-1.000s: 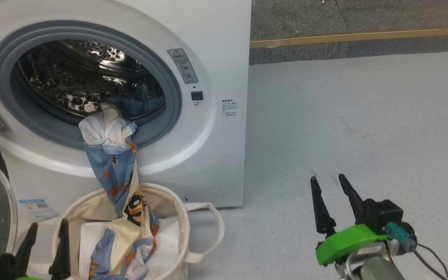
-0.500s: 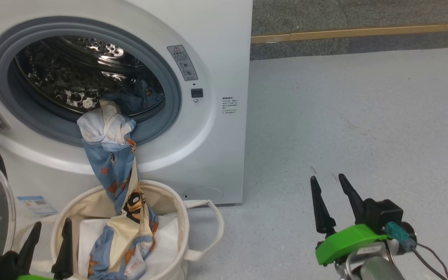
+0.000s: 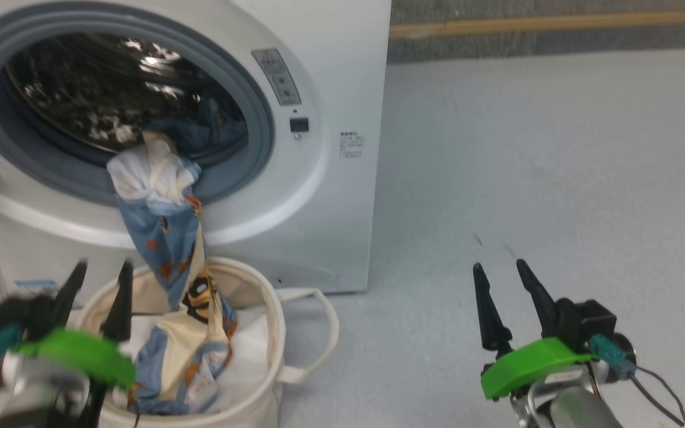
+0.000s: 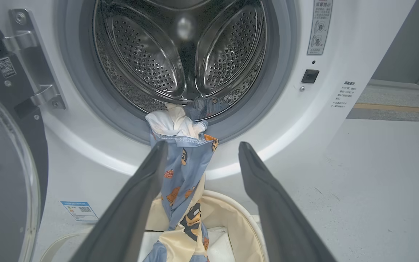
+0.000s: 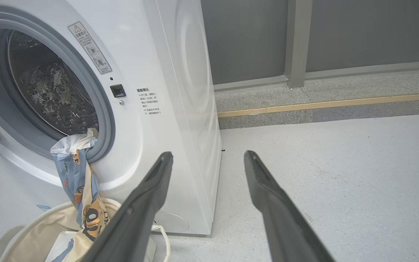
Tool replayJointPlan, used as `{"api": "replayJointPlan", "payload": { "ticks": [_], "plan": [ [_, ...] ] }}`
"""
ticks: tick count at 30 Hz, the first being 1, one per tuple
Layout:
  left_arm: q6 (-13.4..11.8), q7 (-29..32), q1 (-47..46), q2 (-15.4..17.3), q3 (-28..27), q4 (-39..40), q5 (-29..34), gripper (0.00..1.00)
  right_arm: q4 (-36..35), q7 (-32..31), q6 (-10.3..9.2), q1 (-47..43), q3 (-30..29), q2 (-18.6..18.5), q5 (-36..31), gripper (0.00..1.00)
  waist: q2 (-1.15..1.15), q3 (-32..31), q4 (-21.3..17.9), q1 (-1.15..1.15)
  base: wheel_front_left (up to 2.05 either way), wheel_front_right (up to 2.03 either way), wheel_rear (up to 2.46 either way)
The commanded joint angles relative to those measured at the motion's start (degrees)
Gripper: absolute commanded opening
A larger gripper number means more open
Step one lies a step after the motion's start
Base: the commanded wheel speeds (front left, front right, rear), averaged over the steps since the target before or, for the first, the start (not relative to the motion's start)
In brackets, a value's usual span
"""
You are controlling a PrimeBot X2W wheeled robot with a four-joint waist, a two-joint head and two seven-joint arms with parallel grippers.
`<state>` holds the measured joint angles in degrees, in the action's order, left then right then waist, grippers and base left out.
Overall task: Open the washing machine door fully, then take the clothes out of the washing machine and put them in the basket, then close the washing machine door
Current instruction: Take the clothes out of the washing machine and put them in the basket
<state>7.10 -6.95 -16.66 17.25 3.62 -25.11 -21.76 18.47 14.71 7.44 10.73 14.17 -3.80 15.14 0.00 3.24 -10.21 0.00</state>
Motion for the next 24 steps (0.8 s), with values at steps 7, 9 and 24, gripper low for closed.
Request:
{"api": "replayJointPlan", "payload": {
  "ticks": [7, 9, 24],
  "plan": [
    [0.3, 2.5, -20.4, 3.8, 3.7, -9.5, 2.9, 1.0, -3.6, 0.3, 0.05, 5.7, 1.5, 0.8, -1.0, 1.0, 0.0, 7.5, -2.2, 0.0, 0.0, 0.0, 0.0],
    [0.3, 2.7, -22.7, 4.0, 4.3, -11.5, 3.0, 1.0, -3.8, 0.3, 0.05, 6.1, 1.4, 0.8, -1.1, 1.0, 0.0, 8.3, -2.5, 0.0, 0.0, 0.0, 0.0],
    [0.2, 12.2, -53.5, 5.9, 12.7, -40.1, 7.5, 1.0, -7.5, 0.3, 0.05, 10.8, -0.2, 0.9, -2.4, 1.0, 0.0, 22.4, -5.6, 0.0, 0.0, 0.0, 0.0]
  ]
}}
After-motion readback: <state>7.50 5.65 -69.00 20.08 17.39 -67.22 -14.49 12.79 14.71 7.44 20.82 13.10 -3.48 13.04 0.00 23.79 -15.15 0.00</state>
